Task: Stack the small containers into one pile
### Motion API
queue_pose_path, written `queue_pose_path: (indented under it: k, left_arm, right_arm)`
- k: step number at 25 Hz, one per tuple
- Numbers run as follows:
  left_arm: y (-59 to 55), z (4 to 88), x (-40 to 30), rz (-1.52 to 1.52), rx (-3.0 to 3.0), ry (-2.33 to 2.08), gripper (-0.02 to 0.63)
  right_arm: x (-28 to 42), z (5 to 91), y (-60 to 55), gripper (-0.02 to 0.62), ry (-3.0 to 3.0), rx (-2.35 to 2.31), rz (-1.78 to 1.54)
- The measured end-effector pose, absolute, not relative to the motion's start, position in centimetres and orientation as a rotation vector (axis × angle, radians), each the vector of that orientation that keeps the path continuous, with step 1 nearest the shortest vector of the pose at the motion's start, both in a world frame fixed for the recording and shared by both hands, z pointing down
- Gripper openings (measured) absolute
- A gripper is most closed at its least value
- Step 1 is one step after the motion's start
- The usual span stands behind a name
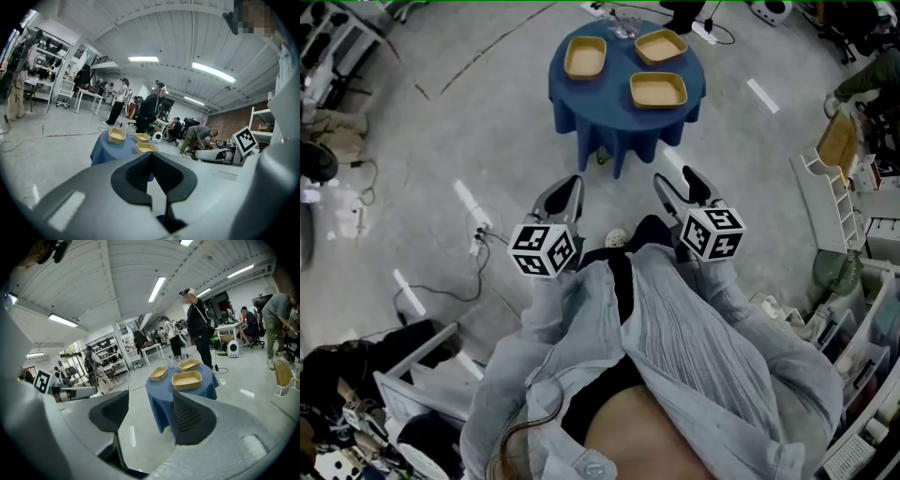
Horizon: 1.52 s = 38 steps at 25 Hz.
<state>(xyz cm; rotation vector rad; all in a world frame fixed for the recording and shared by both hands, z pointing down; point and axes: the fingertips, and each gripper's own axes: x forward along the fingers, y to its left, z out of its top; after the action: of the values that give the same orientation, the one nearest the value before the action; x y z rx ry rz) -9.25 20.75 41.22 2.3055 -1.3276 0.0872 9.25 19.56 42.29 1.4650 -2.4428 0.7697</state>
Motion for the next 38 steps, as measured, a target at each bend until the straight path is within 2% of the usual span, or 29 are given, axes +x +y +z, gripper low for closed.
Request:
queue_pose_path:
  k: [5, 13, 38]
  left_arm:
    - [21.0, 43.7, -9.5, 0.1, 2.254, -1.309, 0.015]
    - [18.2, 43.2, -8.4, 0.077, 2.283, -1.299, 0.015]
    - [0.9, 42.3, -5.1, 0.083, 2.22, -1.434, 0.015]
  right_arm:
    - [8.8, 44.1, 19.5, 0.29, -2.416, 1.441, 0.801]
    - [8.8, 44.0, 17.2, 0.29, -2.435, 1.402, 0.78]
    - [12.8, 43.1, -2.1, 0.29, -2.488, 1.175, 0.677]
